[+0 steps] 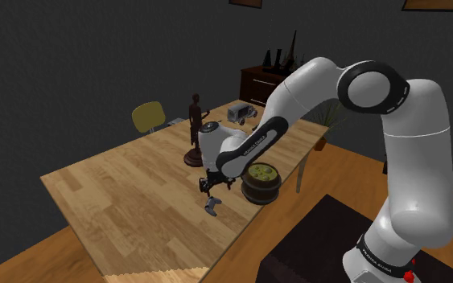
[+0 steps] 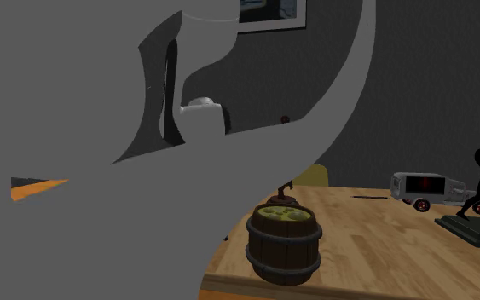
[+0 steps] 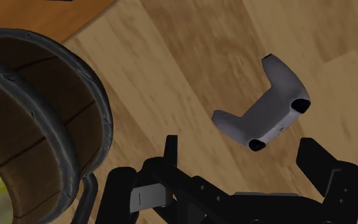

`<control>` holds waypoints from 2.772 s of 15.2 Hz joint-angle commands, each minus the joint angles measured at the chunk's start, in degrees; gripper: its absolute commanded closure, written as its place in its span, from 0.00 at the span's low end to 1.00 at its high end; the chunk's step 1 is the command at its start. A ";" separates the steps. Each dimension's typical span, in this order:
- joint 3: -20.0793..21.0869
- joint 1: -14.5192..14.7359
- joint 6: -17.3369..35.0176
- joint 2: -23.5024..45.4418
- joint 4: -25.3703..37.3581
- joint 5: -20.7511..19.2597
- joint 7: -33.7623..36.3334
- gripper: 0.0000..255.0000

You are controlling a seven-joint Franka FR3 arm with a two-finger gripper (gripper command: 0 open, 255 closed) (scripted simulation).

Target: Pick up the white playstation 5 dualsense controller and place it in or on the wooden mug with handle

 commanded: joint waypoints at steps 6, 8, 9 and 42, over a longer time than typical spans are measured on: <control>-2.01 1.48 2.44 5.53 2.41 -2.70 2.53 0.00; -2.64 1.69 3.76 7.05 2.58 -3.50 3.03 0.00; -2.64 1.69 3.77 7.04 2.57 -3.50 3.04 0.00; 5.97 -8.01 18.37 11.82 -0.11 12.25 1.02 0.00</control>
